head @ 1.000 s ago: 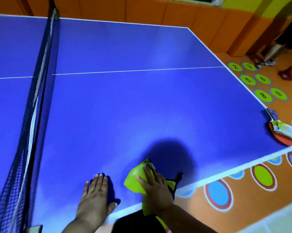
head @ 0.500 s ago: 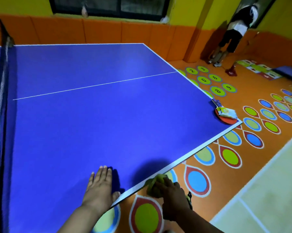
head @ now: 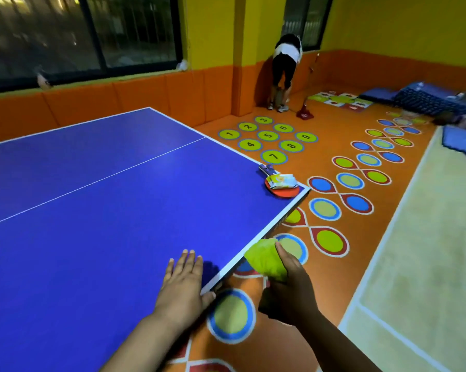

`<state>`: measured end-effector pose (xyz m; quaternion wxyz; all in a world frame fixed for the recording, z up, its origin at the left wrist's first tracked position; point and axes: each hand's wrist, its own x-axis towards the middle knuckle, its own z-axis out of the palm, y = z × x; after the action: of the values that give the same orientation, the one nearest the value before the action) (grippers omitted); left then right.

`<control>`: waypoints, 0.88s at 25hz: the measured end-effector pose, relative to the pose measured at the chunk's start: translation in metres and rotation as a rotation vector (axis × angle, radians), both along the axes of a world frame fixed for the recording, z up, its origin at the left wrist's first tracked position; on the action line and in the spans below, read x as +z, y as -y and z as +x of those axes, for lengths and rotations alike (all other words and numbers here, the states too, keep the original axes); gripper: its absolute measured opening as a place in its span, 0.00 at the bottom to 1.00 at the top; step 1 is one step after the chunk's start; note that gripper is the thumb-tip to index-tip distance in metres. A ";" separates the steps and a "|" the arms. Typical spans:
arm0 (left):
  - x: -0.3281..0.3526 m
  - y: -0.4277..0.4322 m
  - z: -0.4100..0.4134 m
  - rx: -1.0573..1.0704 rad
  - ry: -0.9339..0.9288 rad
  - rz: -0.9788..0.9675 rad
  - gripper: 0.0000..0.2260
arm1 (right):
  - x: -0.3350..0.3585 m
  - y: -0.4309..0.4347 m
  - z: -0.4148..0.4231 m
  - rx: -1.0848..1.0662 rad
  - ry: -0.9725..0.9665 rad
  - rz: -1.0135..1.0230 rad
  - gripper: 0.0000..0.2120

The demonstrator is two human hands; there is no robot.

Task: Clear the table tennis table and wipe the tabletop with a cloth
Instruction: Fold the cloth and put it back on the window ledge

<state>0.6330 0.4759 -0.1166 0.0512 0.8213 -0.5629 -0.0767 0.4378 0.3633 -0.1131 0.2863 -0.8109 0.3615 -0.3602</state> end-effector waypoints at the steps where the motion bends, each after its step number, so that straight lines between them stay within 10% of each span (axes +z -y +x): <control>1: 0.002 0.027 -0.019 -0.016 -0.006 -0.008 0.39 | 0.014 0.017 -0.013 0.019 0.031 -0.038 0.42; 8: 0.013 0.198 -0.144 -0.068 -0.216 -0.159 0.33 | 0.032 0.145 -0.114 -0.020 0.176 0.235 0.17; 13: 0.020 0.297 -0.191 -0.101 -0.335 -0.234 0.31 | 0.011 0.227 -0.154 -0.169 0.087 0.212 0.41; 22: 0.018 0.520 -0.201 -0.041 -0.933 -0.259 0.13 | -0.009 0.425 -0.163 -0.094 -0.128 0.167 0.52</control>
<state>0.4318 -0.0438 -0.0990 0.3985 0.6750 -0.5008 -0.3670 0.2751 -0.0614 -0.1223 0.3119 -0.7879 0.4453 -0.2892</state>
